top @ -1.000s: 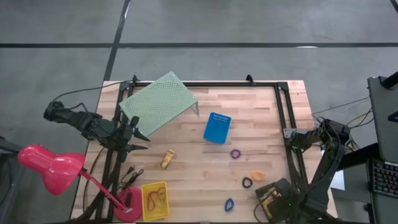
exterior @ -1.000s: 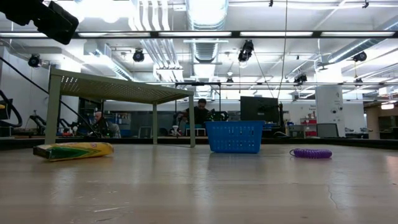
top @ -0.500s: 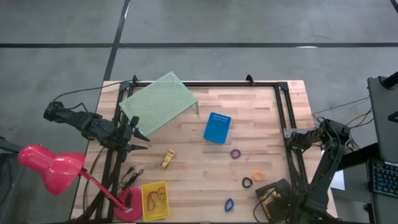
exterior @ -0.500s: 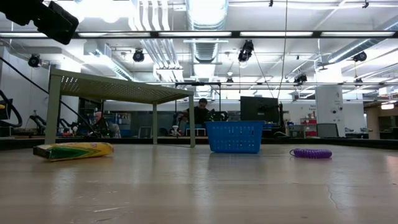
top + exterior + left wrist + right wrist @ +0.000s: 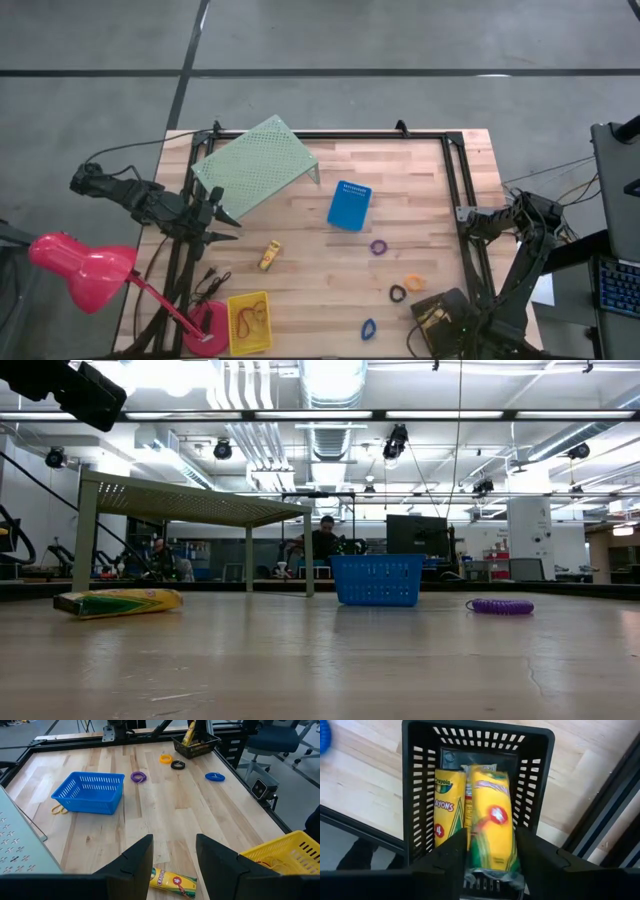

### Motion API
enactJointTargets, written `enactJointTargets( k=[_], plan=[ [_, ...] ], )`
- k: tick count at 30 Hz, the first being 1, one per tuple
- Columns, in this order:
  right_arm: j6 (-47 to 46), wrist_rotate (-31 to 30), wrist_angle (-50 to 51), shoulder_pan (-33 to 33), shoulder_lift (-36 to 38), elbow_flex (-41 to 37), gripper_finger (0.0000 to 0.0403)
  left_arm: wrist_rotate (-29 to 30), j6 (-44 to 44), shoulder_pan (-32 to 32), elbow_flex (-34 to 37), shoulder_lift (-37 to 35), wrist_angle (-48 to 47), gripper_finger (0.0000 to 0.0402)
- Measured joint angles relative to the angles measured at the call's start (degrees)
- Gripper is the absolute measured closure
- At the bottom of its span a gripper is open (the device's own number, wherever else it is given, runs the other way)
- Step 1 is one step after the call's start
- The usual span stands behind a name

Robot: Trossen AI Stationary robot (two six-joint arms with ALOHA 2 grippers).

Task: Pick & Place Office Desk Supplies
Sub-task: Put the crayon box into the black basket, then put the crayon into the black basket

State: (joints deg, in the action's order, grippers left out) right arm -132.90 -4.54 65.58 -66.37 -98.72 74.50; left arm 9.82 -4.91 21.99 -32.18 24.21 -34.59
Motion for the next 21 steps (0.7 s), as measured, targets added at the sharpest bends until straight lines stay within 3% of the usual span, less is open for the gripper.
enactJointTargets(
  k=[7, 15, 21],
  plan=[
    [0.39, -0.01, -0.50, 0.00, 0.00, -0.01, 0.0200, 0.00, 0.00, 0.01, 0.00, 0.00, 0.00, 0.0248],
    [1.10, -0.59, 0.39, 0.00, 0.00, 0.28, 0.0191, 0.00, -0.02, 0.00, 0.00, 0.00, 0.01, 0.0248],
    [3.05, -9.19, 8.23, 0.00, 1.52, 5.80, 0.0192, 0.00, -0.02, 0.01, 0.00, 0.00, 0.01, 0.0248]
  ],
)
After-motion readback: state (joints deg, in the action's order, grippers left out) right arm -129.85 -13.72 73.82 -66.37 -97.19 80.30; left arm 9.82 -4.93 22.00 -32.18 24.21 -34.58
